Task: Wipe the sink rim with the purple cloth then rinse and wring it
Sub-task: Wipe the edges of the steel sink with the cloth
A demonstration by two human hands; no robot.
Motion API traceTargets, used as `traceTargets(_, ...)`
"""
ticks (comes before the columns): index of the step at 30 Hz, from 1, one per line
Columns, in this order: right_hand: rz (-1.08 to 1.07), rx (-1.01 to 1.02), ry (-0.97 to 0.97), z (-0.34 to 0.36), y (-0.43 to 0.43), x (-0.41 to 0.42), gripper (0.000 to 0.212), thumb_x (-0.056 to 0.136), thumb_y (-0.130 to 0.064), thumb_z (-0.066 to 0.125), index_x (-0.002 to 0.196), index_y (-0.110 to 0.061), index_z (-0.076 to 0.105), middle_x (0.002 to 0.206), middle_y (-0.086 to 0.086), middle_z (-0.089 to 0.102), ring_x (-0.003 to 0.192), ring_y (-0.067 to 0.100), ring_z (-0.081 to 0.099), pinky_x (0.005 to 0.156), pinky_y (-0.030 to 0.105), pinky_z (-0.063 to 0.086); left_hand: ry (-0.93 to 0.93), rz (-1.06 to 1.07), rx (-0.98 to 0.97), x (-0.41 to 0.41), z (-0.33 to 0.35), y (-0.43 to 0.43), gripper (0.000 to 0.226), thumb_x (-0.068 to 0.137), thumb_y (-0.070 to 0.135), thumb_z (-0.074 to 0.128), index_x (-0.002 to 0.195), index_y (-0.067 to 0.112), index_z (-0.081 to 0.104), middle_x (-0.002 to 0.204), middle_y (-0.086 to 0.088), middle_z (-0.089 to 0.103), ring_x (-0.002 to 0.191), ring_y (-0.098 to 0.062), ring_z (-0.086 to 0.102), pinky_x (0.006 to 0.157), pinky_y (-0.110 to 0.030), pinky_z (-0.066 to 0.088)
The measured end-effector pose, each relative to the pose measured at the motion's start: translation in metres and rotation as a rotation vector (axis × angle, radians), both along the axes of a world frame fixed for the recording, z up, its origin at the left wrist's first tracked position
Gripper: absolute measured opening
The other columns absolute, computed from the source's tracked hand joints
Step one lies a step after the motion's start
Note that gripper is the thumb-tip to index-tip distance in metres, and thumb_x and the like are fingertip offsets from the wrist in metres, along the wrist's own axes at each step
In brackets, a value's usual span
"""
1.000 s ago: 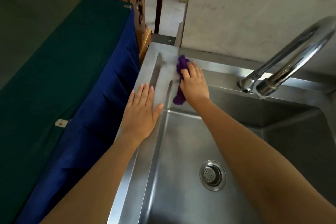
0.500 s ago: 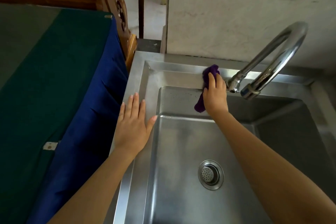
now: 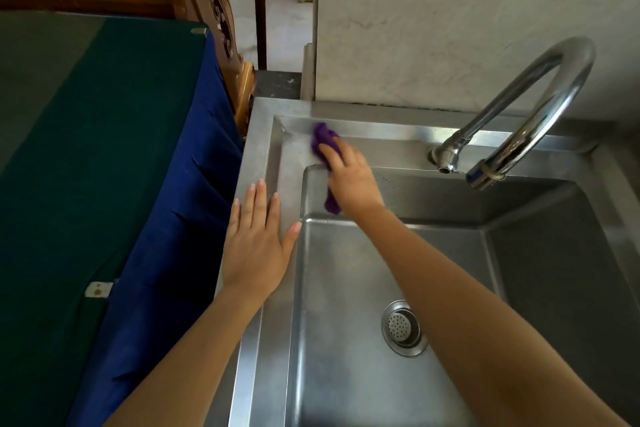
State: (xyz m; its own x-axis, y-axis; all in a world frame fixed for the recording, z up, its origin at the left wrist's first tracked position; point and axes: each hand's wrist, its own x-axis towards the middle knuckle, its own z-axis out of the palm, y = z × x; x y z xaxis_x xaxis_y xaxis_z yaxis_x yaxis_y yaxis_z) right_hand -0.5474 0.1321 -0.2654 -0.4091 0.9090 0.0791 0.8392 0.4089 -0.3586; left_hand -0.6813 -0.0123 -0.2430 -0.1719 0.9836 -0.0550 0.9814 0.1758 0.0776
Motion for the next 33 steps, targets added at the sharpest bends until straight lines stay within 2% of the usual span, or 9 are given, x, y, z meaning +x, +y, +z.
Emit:
traceTargets(4, -0.174, 0.032, 0.021, -0.004, 0.007, 0.058, 0.060, 0.085, 0.000, 0.047, 0.141, -0.014, 0.032, 0.149, 0.015, 0.031, 0.132, 0.034, 0.033, 0.116, 0.043, 0.024, -0.022, -0.005, -0.007, 0.000, 0.001, -0.001, 0.079, 0.086, 0.058, -0.013, 0.148, 0.014, 0.009, 0.157, -0.010, -0.007, 0.145, -0.021, -0.010, 0.118, -0.039, -0.006)
traceTargets(8, -0.263, -0.037, 0.168, 0.003, 0.009, 0.047, 0.052, 0.086, 0.000, 0.043, 0.137, -0.010, 0.039, 0.147, 0.014, 0.033, 0.132, 0.032, 0.031, 0.115, 0.041, 0.025, -0.021, 0.000, 0.002, 0.000, 0.000, -0.001, 0.077, 0.086, 0.058, -0.011, 0.148, 0.014, 0.007, 0.157, -0.010, -0.008, 0.145, -0.020, -0.012, 0.118, -0.039, -0.007)
traceTargets(14, 0.209, -0.184, 0.269, 0.010, -0.014, -0.033, 0.048, 0.081, -0.006, 0.043, 0.129, -0.006, 0.052, 0.142, 0.019, 0.043, 0.129, 0.037, 0.038, 0.113, 0.042, 0.028, -0.195, -0.007, -0.012, -0.010, 0.003, 0.001, 0.073, 0.087, 0.058, -0.004, 0.147, 0.016, -0.004, 0.158, -0.005, -0.006, 0.145, -0.013, -0.011, 0.117, -0.032, -0.010)
traceTargets(17, 0.265, -0.229, 0.307, 0.016, -0.032, -0.034, 0.049, 0.080, -0.007, 0.041, 0.128, -0.007, 0.053, 0.141, 0.017, 0.044, 0.130, 0.033, 0.037, 0.114, 0.038, 0.026, -0.276, -0.040, -0.044, -0.024, 0.007, -0.006, 0.068, 0.091, 0.055, 0.001, 0.146, 0.016, -0.006, 0.159, -0.003, -0.005, 0.144, -0.009, -0.010, 0.118, -0.030, -0.007)
traceTargets(20, 0.331, -0.264, 0.289, 0.019, -0.061, -0.018, 0.047, 0.083, -0.001, 0.046, 0.128, -0.011, 0.052, 0.141, 0.013, 0.045, 0.130, 0.028, 0.037, 0.111, 0.027, 0.021, -0.178, -0.066, -0.016, -0.032, 0.004, -0.032, 0.078, 0.084, 0.061, -0.013, 0.145, 0.014, -0.006, 0.158, -0.005, -0.006, 0.143, -0.012, -0.014, 0.118, -0.032, -0.005)
traceTargets(23, 0.369, -0.264, 0.329, 0.018, -0.102, -0.010, 0.047, 0.079, -0.003, 0.045, 0.125, -0.008, 0.055, 0.138, 0.014, 0.049, 0.127, 0.029, 0.041, 0.107, 0.020, 0.019, -0.172, -0.059, -0.045, -0.027, 0.003, -0.060, 0.081, 0.079, 0.063, -0.019, 0.143, 0.015, -0.010, 0.157, -0.006, -0.010, 0.142, -0.012, -0.017, 0.117, -0.031, -0.008)
traceTargets(27, 0.415, -0.268, 0.380, 0.009, -0.160, 0.004, 0.045, 0.078, -0.007, 0.043, 0.120, -0.006, 0.059, 0.133, 0.018, 0.053, 0.124, 0.025, 0.039, 0.109, 0.015, 0.017, -0.364, -0.014, -0.057, -0.019, 0.009, -0.082, 0.091, 0.075, 0.069, -0.019, 0.145, 0.013, -0.007, 0.158, -0.006, -0.008, 0.141, -0.009, -0.017, 0.116, -0.027, -0.011)
traceTargets(29, 0.431, -0.289, 0.414, 0.007, -0.191, 0.009, 0.044, 0.076, -0.009, 0.042, 0.114, -0.004, 0.062, 0.129, 0.020, 0.056, 0.123, 0.024, 0.039, 0.111, 0.016, 0.017, -0.456, 0.015, -0.045, -0.015, 0.011, -0.087, 0.092, 0.077, 0.069, -0.011, 0.147, 0.010, -0.001, 0.158, -0.006, -0.005, 0.141, -0.008, -0.013, 0.116, -0.026, -0.009)
traceTargets(33, 0.430, -0.334, 0.419, 0.009, -0.236, 0.019, 0.042, 0.072, -0.010, 0.044, 0.109, -0.003, 0.064, 0.125, 0.020, 0.060, 0.119, 0.025, 0.041, 0.106, 0.024, 0.026, -0.455, 0.029, -0.037, -0.008, 0.014, -0.094, 0.086, 0.079, 0.059, -0.004, 0.146, 0.006, 0.005, 0.158, -0.011, 0.003, 0.142, -0.010, -0.006, 0.117, -0.029, -0.006)
